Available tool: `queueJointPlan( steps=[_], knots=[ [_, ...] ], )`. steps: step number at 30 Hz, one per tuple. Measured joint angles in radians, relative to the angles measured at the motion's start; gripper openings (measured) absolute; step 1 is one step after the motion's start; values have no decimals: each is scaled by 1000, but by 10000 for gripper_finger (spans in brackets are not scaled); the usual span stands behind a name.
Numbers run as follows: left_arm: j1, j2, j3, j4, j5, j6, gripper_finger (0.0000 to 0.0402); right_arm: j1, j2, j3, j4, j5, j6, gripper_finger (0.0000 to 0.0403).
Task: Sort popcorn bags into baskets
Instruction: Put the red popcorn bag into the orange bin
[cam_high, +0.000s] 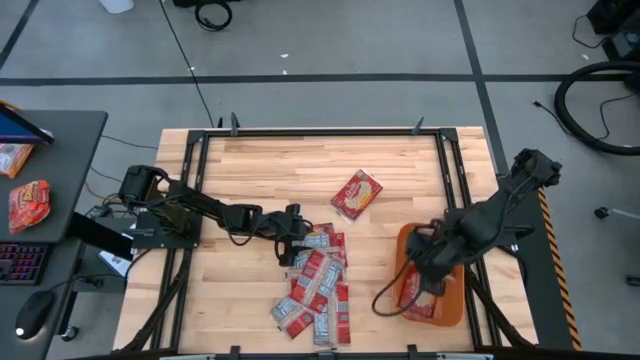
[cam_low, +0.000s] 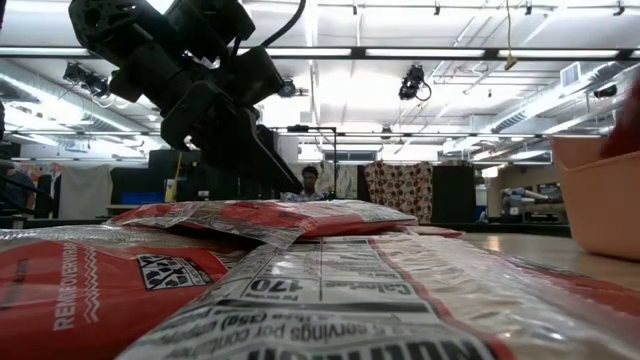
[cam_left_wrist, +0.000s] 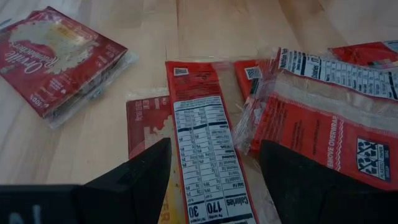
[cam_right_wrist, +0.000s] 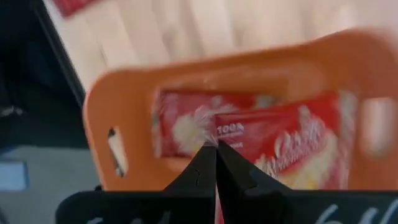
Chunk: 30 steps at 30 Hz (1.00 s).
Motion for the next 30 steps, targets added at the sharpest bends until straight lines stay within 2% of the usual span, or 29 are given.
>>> queueJointPlan(
  steps=[3,6,14,17,24,27,30],
  knots=[
    [0,0,0,0,0,-1,247,7,40,-59,65,-41,5,5],
    [0,0,0,0,0,-1,247,17,81,-92,150,-36,7,5],
    [0,0,0,1,0,0,247,19,223,-110,290,-87,55,25],
    [0,0,0,1,0,0,247,-2,245,-110,263,-181,73,46],
    [0,0,0,18,0,-1,247,-72,171,-110,185,-353,134,103],
    [2,1,0,84,0,-18,247,-100,111,-110,169,-330,145,113],
    [8,7,1,192,-1,-61,247,-126,52,-109,149,-245,128,113]
  ],
)
